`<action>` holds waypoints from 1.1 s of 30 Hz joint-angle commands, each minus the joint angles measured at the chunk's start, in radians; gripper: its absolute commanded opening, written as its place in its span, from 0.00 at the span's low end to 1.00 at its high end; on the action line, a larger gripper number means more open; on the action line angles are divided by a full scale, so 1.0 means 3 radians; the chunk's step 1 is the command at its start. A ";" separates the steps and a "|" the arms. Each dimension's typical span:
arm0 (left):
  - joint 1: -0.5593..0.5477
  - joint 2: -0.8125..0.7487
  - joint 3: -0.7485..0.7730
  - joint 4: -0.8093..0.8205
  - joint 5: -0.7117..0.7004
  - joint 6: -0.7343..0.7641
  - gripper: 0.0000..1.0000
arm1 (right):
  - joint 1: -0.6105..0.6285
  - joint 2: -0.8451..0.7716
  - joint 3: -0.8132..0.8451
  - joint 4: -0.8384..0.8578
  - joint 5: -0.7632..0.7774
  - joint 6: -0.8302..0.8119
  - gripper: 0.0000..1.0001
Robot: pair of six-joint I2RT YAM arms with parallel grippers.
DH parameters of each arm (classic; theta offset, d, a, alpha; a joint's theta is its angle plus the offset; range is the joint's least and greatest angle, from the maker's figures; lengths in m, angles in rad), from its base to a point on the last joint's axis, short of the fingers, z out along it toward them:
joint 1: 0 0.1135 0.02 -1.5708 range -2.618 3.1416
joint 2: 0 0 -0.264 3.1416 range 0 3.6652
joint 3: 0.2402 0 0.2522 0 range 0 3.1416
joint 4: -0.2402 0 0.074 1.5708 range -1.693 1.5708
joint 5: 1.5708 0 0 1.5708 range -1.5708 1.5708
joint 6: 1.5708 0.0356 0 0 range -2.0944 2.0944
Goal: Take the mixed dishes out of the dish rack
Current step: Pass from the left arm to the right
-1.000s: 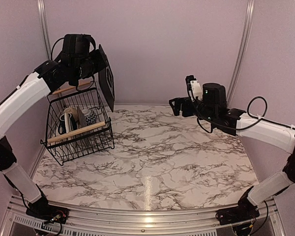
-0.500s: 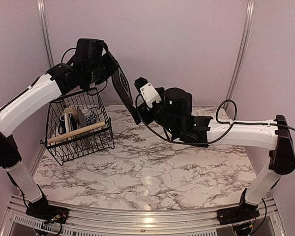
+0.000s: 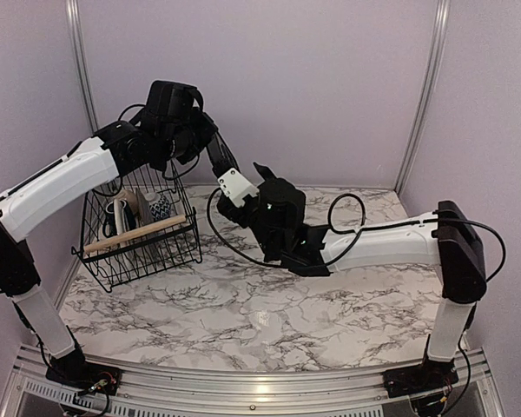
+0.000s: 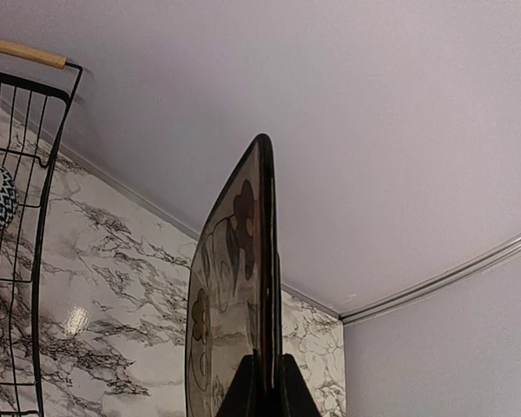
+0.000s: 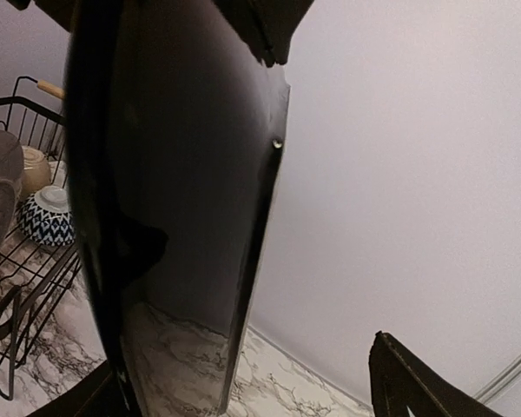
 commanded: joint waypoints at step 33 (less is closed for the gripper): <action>-0.0017 -0.0679 -0.0674 0.1066 0.0144 0.0357 0.80 | -0.0060 0.0203 0.0354 0.1078 0.0559 -0.0531 0.00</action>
